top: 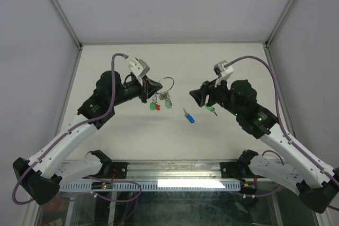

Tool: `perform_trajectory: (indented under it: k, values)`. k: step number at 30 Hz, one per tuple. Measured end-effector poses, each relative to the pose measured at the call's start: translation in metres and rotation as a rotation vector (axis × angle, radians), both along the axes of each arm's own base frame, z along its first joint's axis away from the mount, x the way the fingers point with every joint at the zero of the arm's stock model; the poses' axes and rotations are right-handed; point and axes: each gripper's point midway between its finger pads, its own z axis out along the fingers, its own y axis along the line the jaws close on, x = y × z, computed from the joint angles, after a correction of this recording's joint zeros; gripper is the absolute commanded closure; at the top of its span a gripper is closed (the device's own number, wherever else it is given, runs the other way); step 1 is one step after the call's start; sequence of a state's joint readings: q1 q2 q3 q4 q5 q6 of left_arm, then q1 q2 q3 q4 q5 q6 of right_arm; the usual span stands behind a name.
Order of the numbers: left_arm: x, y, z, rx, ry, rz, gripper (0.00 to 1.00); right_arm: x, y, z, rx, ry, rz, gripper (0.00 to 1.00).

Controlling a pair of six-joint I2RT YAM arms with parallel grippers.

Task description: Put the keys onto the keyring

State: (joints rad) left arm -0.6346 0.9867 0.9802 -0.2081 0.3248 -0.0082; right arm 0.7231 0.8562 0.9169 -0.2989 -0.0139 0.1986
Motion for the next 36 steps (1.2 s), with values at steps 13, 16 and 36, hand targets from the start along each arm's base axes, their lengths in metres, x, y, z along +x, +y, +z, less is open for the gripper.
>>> perform_trajectory:
  k: [13, 16, 36]
  values:
    - [0.020, 0.007, -0.088, 0.023, 0.190, 0.083, 1.00, 0.006, -0.015, 0.005, 0.020, -0.043, -0.088, 0.41]
    - [0.032, 0.017, -0.120, 0.023, 0.278, 0.126, 1.00, 0.007, -0.017, 0.000, 0.013, -0.039, -0.099, 0.41]
    - [0.096, 0.085, -0.205, 0.022, 0.504, 0.407, 0.87, 0.003, -0.022, -0.032, 0.000, 0.030, -0.124, 0.41]
